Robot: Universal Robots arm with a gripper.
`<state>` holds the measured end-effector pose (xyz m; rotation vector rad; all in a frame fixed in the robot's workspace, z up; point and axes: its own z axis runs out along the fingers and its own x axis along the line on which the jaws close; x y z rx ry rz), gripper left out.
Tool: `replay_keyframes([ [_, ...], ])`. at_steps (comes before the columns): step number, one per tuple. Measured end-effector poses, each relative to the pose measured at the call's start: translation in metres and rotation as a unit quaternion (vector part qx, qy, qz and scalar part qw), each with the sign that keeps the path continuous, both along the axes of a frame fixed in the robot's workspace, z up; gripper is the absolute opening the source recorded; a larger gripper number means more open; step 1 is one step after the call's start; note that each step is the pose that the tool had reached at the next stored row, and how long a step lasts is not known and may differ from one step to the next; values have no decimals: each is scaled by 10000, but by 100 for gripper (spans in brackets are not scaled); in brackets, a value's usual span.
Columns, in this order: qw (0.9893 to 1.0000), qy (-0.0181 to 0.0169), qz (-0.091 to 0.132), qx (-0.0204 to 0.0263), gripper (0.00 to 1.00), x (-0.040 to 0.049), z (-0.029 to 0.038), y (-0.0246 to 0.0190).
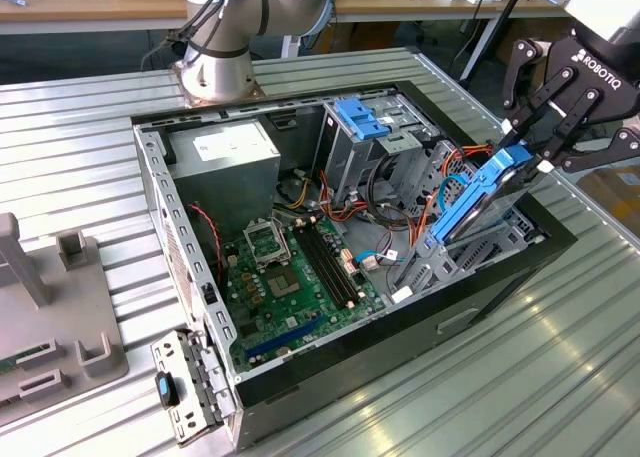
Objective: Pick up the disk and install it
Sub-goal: 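Insert the disk into the insertion slot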
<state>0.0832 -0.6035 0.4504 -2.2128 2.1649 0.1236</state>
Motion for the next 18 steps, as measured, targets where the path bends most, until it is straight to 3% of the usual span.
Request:
replay_keyframes([
  [1,10000,0,0,-1,36,0,-1,0],
  [4,10000,0,0,1,36,0,-137,0],
  [7,10000,-4,0,8,36,0,-199,-1],
  [18,10000,-10,0,37,36,-4,-225,0],
])
